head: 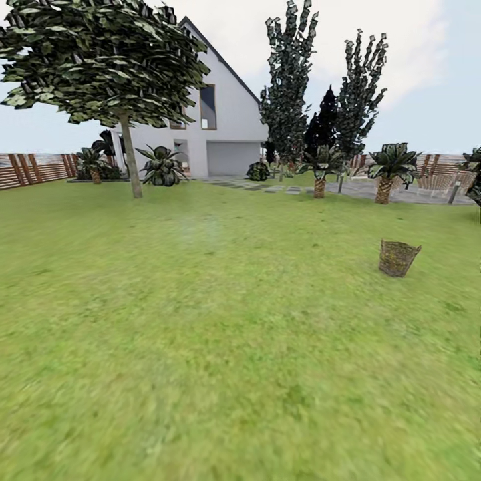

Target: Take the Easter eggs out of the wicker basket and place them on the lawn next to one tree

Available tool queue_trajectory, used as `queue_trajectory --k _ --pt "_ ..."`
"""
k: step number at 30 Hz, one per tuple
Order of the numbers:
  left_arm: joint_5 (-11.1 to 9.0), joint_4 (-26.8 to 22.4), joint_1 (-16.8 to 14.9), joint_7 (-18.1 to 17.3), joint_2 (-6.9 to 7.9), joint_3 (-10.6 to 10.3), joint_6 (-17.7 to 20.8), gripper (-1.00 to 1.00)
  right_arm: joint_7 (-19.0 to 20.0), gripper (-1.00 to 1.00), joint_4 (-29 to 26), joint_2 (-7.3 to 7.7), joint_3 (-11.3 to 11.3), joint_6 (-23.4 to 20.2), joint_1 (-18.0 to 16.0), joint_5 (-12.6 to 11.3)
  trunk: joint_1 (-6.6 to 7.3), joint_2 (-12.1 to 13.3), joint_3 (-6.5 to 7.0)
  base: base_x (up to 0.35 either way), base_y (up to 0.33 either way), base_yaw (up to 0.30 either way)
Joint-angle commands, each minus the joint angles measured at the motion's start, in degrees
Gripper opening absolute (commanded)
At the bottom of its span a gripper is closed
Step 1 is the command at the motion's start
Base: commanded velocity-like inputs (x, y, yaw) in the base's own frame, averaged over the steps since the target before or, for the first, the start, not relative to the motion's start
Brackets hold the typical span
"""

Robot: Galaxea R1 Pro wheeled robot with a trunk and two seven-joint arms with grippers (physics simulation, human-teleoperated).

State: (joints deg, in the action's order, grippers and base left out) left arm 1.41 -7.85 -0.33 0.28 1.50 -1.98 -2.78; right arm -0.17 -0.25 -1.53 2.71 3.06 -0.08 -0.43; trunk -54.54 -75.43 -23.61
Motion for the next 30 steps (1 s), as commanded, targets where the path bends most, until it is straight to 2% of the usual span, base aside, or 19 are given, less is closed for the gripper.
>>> queue_trajectory --k 1,8,12,14,18,22,23,26,27,30 --pt "0.2 -0.1 -0.1 0.0 0.01 -0.2 -0.2 1.00 0.0 1.00 0.0 -0.03 0.4 0.2 0.0 -0.1 -0.01 0.0 -0.06 0.204 0.000 -0.022" --pt "0.3 -0.3 -0.4 0.1 -0.04 -0.3 -0.2 1.00 0.0 1.00 0.0 -0.34 0.6 0.8 0.0 -0.1 -0.01 0.0 -0.06 0.289 0.000 -0.006" --pt "2.9 -2.3 -0.4 0.1 -0.19 -1.2 -0.1 1.00 0.0 1.00 0.0 -1.12 0.7 4.0 0.0 -0.1 -0.01 0.0 -0.06 0.297 0.000 -0.001" --pt "4.4 -3.9 -0.5 0.1 -0.18 -1.4 0.0 1.00 0.1 1.00 0.0 -1.98 0.7 5.5 0.0 -0.1 -0.01 0.0 -0.06 0.268 0.000 0.000" --pt "5.3 -5.3 -0.5 0.0 -0.12 -1.5 0.1 1.00 0.6 1.00 0.0 -3.23 0.8 6.5 0.0 -0.2 -0.01 0.0 -0.06 0.211 0.000 0.000" --pt "5.6 -8.5 -0.6 -0.1 -0.14 -1.5 0.4 1.00 1.0 1.00 -1.9 -3.30 1.0 6.6 -0.5 -0.4 -0.01 0.0 -0.06 0.063 0.000 0.000" --pt "5.6 -10.3 -0.9 -0.2 -0.11 -1.5 0.7 1.00 1.1 1.00 -3.7 -3.16 1.3 6.0 -1.5 -0.8 -0.01 0.0 -0.06 0.018 0.000 0.000" --pt "5.5 -16.4 -2.3 0.0 -0.09 -1.5 4.9 1.00 0.9 1.00 -8.8 -2.79 3.3 -2.5 -6.9 -5.0 -0.01 0.0 -0.06 0.006 0.000 0.000" --pt "5.5 -17.3 -3.0 0.1 -0.06 -1.5 6.3 1.00 0.9 1.00 -9.6 -2.66 3.6 -5.1 -8.3 -5.9 -0.01 0.0 -0.06 0.002 0.000 0.000" --pt "5.5 -18.4 -4.8 0.2 0.07 -1.5 7.9 1.00 0.6 1.00 -11.4 -2.24 4.0 -8.8 -11.3 -6.9 -0.01 0.0 -0.06 0.001 0.000 0.000"
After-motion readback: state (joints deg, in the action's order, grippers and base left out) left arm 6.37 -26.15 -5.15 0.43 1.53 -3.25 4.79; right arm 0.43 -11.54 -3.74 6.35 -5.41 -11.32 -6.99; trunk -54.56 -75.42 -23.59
